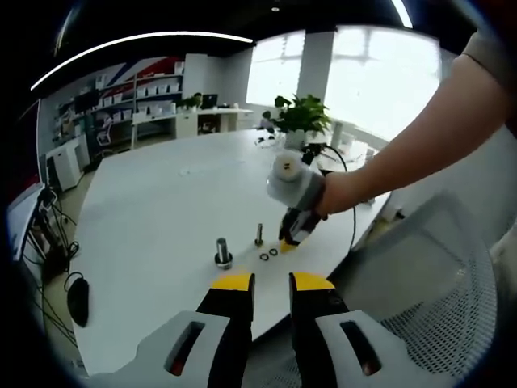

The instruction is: Place the washer onto the threaded stud by aligning its center hole with the stud, sliding it down to the base, and recovering from edge contact or off-axis alignment until the washer reaches the visible bottom stop.

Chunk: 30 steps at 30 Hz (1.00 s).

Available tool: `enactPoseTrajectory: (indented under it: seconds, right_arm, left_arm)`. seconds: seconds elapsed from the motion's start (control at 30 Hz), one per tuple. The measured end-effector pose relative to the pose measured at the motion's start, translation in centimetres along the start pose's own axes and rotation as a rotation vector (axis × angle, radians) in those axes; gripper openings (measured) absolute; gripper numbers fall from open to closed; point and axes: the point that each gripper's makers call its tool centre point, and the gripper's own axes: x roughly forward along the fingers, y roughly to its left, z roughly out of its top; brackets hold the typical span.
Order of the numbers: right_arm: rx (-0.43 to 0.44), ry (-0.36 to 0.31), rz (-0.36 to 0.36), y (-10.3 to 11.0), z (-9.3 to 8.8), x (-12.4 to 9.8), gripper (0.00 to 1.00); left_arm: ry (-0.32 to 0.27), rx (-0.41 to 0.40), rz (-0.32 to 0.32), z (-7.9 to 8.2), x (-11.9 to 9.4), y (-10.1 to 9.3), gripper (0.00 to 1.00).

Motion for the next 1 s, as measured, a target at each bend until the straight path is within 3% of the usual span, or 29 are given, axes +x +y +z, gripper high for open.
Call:
enactPoseTrajectory:
  seconds: [0.13, 0.5, 0.7, 0.87, 1.0]
  right_arm:
    - [0.003, -0.001, 0.005, 0.4, -0.4, -0.2, 0.22]
    - [-0.048, 0.01, 0.009, 1.7, 0.9, 0.7, 0.22]
    - [-0.123, 0.036, -0.043, 1.4, 1.0, 0.9, 0.23]
    - [-0.083, 0.037, -0.021, 1.2, 1.2, 1.1, 0.21]
    - [-0.102, 0.047, -0.007, 1.2, 1.3, 1.1, 0.21]
  left_arm:
    - [-0.006, 0.0, 0.002, 0.1, 0.0, 0.0, 0.14]
    - [-0.001, -0.006, 0.01, 0.0, 0.0, 0.2, 0.14]
    - [-0.003, -0.005, 0.011, 0.0, 0.0, 0.2, 0.14]
    - [-0.004, -0.001, 0.007, 0.1, 0.0, 0.2, 0.14]
    - [-0.007, -0.001, 0.008, 0.1, 0.0, 0.2, 0.13]
